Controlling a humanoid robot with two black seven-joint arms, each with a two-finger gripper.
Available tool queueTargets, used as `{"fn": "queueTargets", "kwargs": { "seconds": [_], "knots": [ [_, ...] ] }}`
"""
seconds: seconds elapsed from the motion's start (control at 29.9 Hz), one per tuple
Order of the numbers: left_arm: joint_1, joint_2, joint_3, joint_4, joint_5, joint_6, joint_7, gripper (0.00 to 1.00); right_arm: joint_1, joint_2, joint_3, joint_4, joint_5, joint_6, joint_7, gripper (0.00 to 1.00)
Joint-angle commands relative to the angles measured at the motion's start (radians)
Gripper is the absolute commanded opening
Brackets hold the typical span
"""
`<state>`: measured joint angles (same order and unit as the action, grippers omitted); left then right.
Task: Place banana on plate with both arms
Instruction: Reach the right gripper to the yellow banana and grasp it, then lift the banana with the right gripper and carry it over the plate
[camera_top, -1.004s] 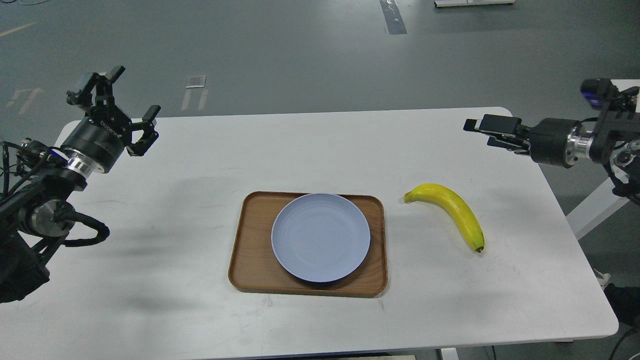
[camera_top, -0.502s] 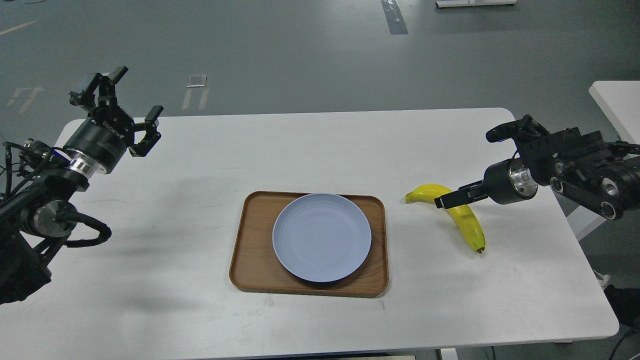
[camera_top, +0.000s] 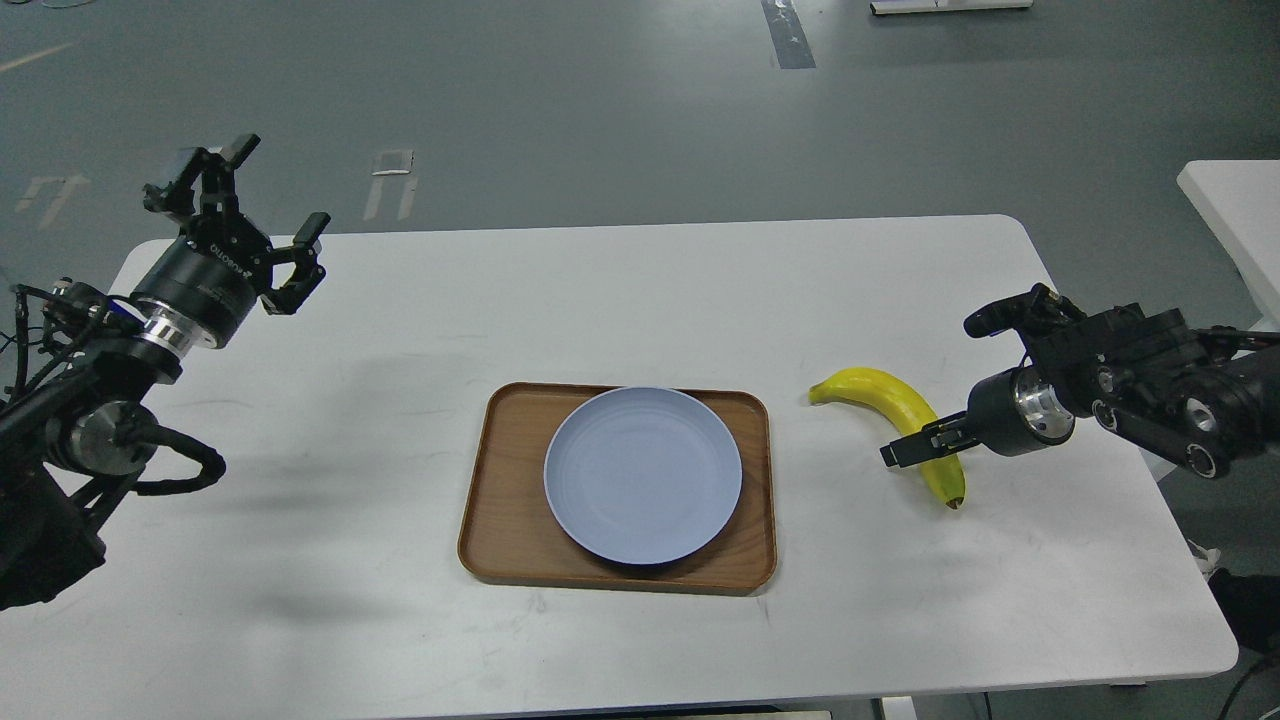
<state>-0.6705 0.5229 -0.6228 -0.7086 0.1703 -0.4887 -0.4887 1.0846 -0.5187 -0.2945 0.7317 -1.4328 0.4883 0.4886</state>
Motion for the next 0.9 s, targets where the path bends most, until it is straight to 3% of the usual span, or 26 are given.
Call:
{"fn": "queueTargets", "kwargs": {
  "seconds": [0.0, 0.1, 0.17, 0.47, 0.87],
  "knots": [
    [0.000, 0.000, 0.000, 0.000, 0.000, 0.000, 0.000, 0.98, 0.009, -0.004, -0.002, 0.003, 0.002, 0.000, 0.000, 0.17],
    [0.000, 0.000, 0.000, 0.000, 0.002, 0.000, 0.000, 0.98, 0.027, -0.014, -0.002, 0.011, 0.002, 0.000, 0.000, 0.06],
    [0.000, 0.000, 0.000, 0.000, 0.002, 0.000, 0.000, 0.98, 0.049, -0.020, -0.002, 0.023, 0.002, 0.000, 0.000, 0.04],
    [-0.001, -0.003, -0.003, 0.000, 0.003, 0.000, 0.000, 0.98, 0.237, -0.052, -0.005, 0.172, 0.005, 0.000, 0.000, 0.06],
    [-0.004, -0.009, -0.006, 0.000, 0.008, 0.000, 0.000, 0.98, 0.273, 0.296, -0.061, 0.086, 0.046, 0.000, 0.000, 0.09]
  ]
}}
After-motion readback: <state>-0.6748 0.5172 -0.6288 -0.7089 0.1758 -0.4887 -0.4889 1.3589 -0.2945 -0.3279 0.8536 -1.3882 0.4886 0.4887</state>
